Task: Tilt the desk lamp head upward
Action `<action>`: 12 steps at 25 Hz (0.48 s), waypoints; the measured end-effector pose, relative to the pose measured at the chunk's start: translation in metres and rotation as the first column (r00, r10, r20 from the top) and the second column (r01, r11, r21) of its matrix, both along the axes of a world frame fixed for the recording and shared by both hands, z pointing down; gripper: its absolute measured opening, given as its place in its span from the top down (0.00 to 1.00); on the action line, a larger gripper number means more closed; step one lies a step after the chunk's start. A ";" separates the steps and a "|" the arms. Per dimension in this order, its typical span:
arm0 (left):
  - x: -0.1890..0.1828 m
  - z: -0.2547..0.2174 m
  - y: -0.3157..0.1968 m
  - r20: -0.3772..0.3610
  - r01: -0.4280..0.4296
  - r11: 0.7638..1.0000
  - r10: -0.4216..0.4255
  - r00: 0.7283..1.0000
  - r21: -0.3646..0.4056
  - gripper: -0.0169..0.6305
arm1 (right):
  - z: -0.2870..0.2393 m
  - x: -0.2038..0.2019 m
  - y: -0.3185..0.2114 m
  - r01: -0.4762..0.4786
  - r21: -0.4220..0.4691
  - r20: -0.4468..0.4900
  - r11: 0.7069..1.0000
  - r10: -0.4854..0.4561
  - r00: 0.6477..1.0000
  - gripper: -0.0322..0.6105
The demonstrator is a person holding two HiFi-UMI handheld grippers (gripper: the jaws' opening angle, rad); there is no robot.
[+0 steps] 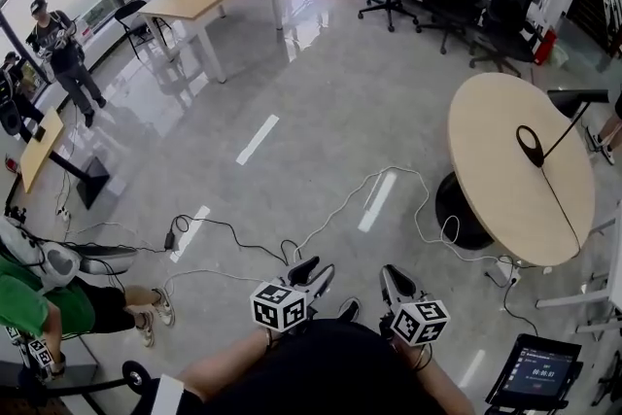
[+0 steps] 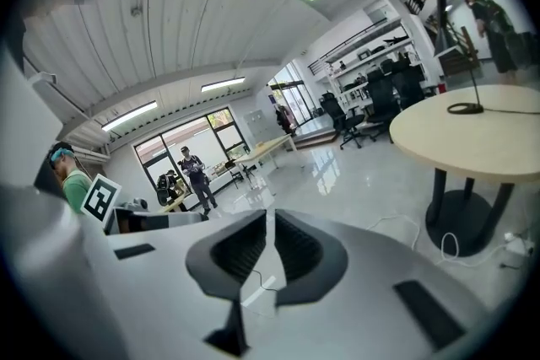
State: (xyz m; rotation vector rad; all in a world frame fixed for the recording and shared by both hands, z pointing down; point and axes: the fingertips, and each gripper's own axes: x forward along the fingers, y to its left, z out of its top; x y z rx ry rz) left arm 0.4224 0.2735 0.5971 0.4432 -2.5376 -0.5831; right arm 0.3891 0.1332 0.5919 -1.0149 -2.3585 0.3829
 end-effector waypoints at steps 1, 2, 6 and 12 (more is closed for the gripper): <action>-0.006 0.001 -0.002 -0.002 0.005 1.000 -0.005 1.000 0.000 0.69 | 0.001 -0.007 -0.003 -0.004 -0.003 -0.003 1.000 0.004 1.000 0.90; -0.010 0.002 -0.001 -0.004 0.009 1.000 -0.009 1.000 0.002 0.69 | 0.002 -0.012 -0.004 -0.009 -0.006 -0.005 1.000 0.009 1.000 0.90; -0.013 -0.001 0.008 -0.013 0.002 1.000 -0.002 1.000 -0.004 0.69 | 0.002 -0.013 0.002 -0.018 -0.017 -0.012 1.000 0.018 1.000 0.90; -0.063 0.006 -0.003 -0.042 0.004 1.000 -0.004 0.999 0.002 0.69 | 0.012 -0.059 -0.002 0.012 -0.010 -0.033 1.000 -0.012 0.999 0.90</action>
